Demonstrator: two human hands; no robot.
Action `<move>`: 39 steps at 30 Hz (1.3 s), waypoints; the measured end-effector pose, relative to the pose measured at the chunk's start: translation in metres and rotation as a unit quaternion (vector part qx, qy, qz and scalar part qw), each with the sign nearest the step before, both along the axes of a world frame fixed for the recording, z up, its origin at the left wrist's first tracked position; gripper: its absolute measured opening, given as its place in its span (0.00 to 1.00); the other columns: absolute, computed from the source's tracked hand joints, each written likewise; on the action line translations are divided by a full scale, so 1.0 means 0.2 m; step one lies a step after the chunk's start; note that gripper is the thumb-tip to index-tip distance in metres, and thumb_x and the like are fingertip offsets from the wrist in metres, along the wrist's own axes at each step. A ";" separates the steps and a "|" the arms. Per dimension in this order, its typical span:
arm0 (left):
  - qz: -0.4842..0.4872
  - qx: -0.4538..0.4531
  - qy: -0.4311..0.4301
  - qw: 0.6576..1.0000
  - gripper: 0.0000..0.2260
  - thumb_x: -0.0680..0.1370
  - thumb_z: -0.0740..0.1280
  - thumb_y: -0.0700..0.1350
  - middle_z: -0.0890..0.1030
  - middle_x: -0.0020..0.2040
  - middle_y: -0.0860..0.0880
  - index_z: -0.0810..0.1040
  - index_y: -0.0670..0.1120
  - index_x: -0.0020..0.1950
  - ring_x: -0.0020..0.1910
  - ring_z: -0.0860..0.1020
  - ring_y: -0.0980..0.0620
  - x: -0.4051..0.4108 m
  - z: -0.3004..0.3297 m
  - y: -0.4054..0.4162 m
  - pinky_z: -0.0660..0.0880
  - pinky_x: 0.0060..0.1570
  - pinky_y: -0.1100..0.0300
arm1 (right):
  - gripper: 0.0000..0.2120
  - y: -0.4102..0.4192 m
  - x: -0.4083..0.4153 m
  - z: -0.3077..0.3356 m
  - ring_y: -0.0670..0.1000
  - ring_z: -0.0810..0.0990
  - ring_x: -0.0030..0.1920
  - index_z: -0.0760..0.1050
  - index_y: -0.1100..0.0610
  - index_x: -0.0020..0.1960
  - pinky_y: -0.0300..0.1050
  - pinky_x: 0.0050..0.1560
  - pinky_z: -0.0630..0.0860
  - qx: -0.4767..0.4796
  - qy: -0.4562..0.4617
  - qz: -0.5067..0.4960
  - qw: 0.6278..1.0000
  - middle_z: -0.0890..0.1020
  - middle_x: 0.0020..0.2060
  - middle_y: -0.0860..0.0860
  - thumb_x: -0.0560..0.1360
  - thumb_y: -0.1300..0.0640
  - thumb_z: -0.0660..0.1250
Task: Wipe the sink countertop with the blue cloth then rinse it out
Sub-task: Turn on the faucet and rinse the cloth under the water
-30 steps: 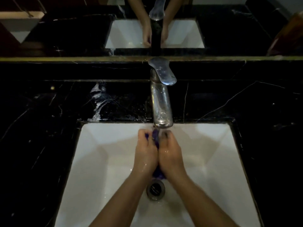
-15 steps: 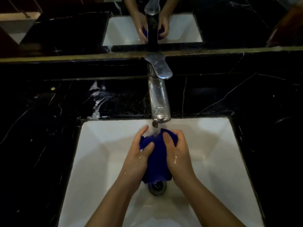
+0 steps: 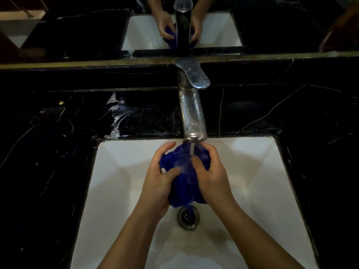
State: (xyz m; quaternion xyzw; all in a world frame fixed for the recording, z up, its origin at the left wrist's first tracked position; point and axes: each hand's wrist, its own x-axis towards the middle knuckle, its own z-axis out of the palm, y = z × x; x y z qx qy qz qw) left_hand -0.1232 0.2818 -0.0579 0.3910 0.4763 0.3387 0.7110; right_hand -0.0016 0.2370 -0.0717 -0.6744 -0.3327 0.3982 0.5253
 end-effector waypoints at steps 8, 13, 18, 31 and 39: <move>0.018 -0.026 -0.018 0.999 0.29 0.74 0.65 0.27 0.79 0.62 0.46 0.79 0.59 0.62 0.56 0.81 0.41 0.02 0.01 0.03 0.83 0.46 0.44 | 0.20 0.00 0.11 0.03 0.42 0.78 0.60 0.68 0.43 0.72 0.51 0.61 0.80 -0.037 -0.098 0.022 0.994 0.77 0.62 0.41 0.81 0.52 0.63; 0.015 -0.052 -0.032 0.998 0.30 0.73 0.65 0.26 0.79 0.62 0.45 0.78 0.58 0.63 0.56 0.82 0.41 0.03 0.02 0.04 0.82 0.49 0.42 | 0.33 0.04 0.25 0.31 0.38 0.68 0.70 0.60 0.46 0.77 0.41 0.69 0.71 0.063 -0.254 -0.007 0.965 0.67 0.70 0.40 0.77 0.59 0.69; 0.038 -0.095 -0.093 0.990 0.32 0.71 0.62 0.26 0.80 0.62 0.42 0.77 0.55 0.66 0.54 0.83 0.40 0.06 0.03 0.03 0.82 0.45 0.48 | 0.42 0.08 0.26 0.56 0.45 0.63 0.76 0.54 0.50 0.78 0.48 0.74 0.67 0.200 -0.327 0.069 0.921 0.63 0.76 0.44 0.72 0.69 0.71; 0.083 -0.112 -0.191 0.972 0.20 0.78 0.57 0.44 0.84 0.55 0.39 0.78 0.50 0.67 0.54 0.83 0.41 0.08 0.13 0.07 0.81 0.49 0.48 | 0.33 0.11 0.27 0.56 0.48 0.62 0.78 0.67 0.60 0.75 0.47 0.76 0.63 0.215 -0.431 0.165 0.861 0.69 0.75 0.52 0.69 0.67 0.56; 0.083 -0.107 -0.144 0.980 0.18 0.80 0.58 0.46 0.86 0.50 0.45 0.78 0.53 0.67 0.53 0.84 0.44 0.07 0.11 0.06 0.82 0.44 0.51 | 0.30 0.04 0.28 0.45 0.47 0.62 0.78 0.68 0.58 0.74 0.49 0.76 0.62 0.205 -0.421 0.194 0.862 0.69 0.74 0.50 0.71 0.68 0.58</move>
